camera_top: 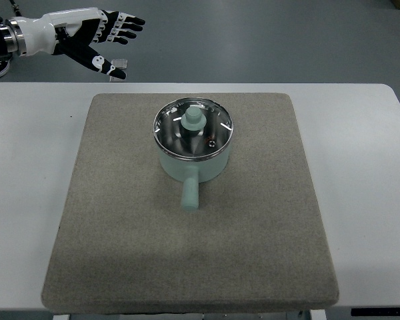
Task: Place lid left of pot with left hand
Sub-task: 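Move the left hand over the pot toward the glass lid's green knob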
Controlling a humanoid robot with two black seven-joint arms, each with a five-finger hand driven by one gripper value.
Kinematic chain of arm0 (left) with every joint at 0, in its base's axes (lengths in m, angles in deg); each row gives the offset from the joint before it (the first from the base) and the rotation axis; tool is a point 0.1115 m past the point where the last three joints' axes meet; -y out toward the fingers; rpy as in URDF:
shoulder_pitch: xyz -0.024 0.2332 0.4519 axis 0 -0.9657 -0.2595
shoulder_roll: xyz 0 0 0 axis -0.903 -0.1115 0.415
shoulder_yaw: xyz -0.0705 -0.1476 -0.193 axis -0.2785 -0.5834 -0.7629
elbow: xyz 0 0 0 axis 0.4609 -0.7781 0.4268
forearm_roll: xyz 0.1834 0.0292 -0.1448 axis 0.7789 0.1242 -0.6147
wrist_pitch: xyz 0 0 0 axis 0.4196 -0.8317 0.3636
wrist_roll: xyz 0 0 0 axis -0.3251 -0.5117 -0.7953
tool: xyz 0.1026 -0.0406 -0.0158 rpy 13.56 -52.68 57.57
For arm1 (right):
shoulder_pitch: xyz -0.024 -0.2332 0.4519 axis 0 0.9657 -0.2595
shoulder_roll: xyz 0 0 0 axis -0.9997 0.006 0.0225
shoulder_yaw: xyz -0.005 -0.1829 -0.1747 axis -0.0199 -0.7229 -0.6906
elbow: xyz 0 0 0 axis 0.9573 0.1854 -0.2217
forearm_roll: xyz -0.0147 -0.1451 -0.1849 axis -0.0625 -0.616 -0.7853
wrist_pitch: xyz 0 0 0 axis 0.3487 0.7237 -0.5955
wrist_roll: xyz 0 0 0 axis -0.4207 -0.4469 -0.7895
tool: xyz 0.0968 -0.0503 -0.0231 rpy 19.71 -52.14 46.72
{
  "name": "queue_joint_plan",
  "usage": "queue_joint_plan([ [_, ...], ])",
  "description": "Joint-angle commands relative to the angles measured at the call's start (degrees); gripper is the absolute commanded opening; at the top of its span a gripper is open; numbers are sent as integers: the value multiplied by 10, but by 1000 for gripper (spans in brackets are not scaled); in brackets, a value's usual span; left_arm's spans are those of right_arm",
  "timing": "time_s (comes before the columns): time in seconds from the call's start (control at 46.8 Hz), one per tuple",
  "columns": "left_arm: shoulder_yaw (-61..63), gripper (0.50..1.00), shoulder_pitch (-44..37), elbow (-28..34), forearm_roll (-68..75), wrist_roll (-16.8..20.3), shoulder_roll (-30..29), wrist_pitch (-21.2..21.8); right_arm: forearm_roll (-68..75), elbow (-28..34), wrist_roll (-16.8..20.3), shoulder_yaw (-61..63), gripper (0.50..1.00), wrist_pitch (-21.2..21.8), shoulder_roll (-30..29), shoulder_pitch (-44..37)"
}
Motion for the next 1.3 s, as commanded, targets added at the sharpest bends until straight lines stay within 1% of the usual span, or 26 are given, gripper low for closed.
queue_joint_plan([
  [0.0, 1, 994, 8, -23, 44, 1, 3, 0, 0, 0, 0, 0, 924, 0, 0, 0],
  [0.171, 4, 994, 24, -78, 147, 1, 10, 0, 0, 0, 0, 0, 924, 0, 0, 0],
  [0.385, 16, 994, 30, -120, 236, 1, 39, 0, 0, 0, 0, 0, 924, 0, 0, 0],
  [0.534, 38, 990, 30, -146, 303, 1, 49, 23, 0, 0, 0, 0, 924, 0, 0, 0],
  [0.726, 39, 990, 31, -144, 330, -1, 87, 44, 0, 0, 0, 0, 924, 0, 0, 0],
  [0.897, 61, 984, 61, -131, 342, -4, 118, 46, 0, 0, 0, 0, 924, 0, 0, 0],
  [1.047, 69, 975, 78, -117, 345, -6, 130, 47, 0, 0, 0, 0, 924, 0, 0, 0],
  [1.111, 69, 964, 80, -117, 358, -6, 132, 47, 0, 0, 0, 0, 924, 0, 0, 0],
  [1.154, 69, 941, 81, -117, 377, -6, 132, 47, 0, 0, 0, 0, 924, 0, 0, 0],
  [1.282, 69, 919, 81, -117, 414, -6, 132, 47, 0, 1, 0, 0, 924, 0, 0, 0],
])
